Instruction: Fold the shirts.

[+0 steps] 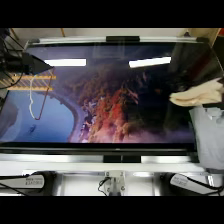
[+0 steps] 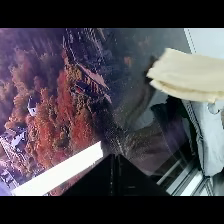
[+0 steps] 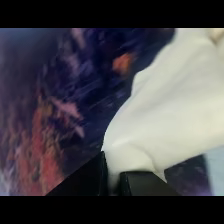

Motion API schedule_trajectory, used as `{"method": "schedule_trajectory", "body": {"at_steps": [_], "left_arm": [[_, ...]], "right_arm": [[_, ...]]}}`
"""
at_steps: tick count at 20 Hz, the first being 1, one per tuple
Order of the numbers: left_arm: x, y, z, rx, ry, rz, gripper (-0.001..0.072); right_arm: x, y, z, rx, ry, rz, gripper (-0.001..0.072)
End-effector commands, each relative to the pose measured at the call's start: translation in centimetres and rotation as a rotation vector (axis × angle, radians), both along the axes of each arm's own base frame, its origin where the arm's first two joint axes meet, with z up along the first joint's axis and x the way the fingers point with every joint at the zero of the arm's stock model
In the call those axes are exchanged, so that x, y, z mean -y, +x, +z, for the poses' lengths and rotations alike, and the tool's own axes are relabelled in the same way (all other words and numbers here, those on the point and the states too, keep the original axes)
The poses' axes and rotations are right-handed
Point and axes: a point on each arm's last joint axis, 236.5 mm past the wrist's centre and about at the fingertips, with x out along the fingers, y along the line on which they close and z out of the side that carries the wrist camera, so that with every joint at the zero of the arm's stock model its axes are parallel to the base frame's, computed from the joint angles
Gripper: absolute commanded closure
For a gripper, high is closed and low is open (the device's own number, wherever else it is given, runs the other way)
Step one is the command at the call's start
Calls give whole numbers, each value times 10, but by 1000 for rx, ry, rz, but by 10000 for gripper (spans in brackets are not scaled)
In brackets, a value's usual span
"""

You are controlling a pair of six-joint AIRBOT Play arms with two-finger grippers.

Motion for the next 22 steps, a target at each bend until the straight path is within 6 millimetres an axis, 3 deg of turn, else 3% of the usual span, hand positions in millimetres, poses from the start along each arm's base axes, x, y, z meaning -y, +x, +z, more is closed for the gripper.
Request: {"method": "schedule_trajectory", "body": {"at_steps": [1, 3, 6, 11, 12, 14, 19, 20, 21, 22], "left_arm": [[10, -11, -3, -22, 2, -53, 670], [13, -13, -3, -26, 3, -66, 670], [16, -13, -4, -29, 2, -71, 670], [15, -12, -6, -33, 1, -71, 670], [15, -12, -6, -33, 1, -71, 670], [15, -12, -6, -34, 1, -71, 670], [15, -12, -7, -34, 1, -71, 670], [15, -12, -7, -34, 1, -71, 669], [15, -12, -7, -34, 1, -71, 670], [15, -12, -6, -34, 1, -71, 670]], "right_arm": [[56, -47, 14, -12, -35, -163, 646], [72, -69, 17, -30, -41, -210, 646], [78, -117, 13, -131, -25, -254, 647], [103, -223, -10, -496, -100, -475, 646], [106, -239, -17, -560, -112, -514, 646], [99, -251, -39, -635, -76, -513, 646], [80, -301, -110, -875, -33, -509, 646], [82, -308, -121, -898, -48, -533, 624], [84, -309, -130, -897, -56, -548, 452], [86, -308, -136, -891, -63, -545, 203]]}}
